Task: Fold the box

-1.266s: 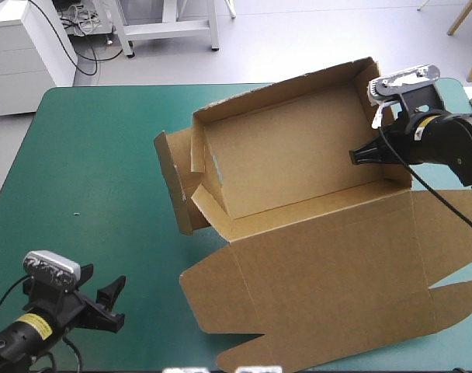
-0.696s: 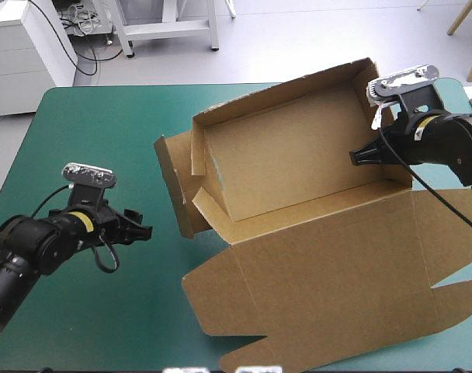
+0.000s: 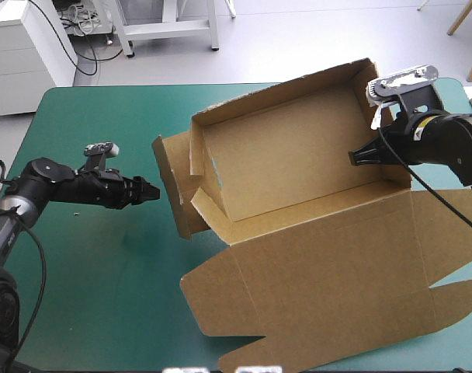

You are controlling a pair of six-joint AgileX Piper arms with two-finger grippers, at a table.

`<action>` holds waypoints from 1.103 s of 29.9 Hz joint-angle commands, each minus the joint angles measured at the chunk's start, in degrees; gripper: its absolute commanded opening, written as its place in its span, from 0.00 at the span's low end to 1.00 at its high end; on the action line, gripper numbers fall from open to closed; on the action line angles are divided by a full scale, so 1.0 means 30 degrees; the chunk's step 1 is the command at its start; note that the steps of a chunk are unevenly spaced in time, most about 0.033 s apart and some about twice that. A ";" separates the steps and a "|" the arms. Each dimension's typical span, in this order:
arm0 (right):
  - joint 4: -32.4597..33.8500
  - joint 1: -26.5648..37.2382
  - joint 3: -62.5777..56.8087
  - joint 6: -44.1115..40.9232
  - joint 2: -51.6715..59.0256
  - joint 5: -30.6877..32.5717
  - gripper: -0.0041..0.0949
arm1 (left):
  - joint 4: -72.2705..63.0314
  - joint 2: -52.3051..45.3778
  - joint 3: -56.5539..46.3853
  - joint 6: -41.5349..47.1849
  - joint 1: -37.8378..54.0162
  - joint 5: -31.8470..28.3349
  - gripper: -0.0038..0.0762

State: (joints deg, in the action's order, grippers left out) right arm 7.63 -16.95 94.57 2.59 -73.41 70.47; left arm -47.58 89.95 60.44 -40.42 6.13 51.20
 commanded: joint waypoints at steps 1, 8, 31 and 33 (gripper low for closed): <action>-0.0002 0.0002 0.0489 -0.0170 0.0325 -0.1224 0.02 | -0.5304 0.0749 0.0586 -0.3344 0.0008 0.1219 0.61; -0.0002 0.0002 0.0489 -0.0406 -0.0871 -0.1618 0.02 | -0.8927 0.1563 0.0586 -0.6122 0.0008 0.4772 0.61; -0.0149 0.0002 0.0489 -0.0865 -0.4972 -0.4688 0.02 | -1.2551 -0.0865 0.0586 -0.7790 -0.1128 0.7427 0.61; -0.0149 0.0002 0.0489 -0.0865 -0.5191 -0.4931 0.02 | -1.3164 -0.0985 0.0586 -0.7790 -0.1128 0.7427 0.61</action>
State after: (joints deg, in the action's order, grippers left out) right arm 7.20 -16.95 94.47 0.47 -90.61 60.16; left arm -80.31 89.96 60.55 -63.62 3.12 67.62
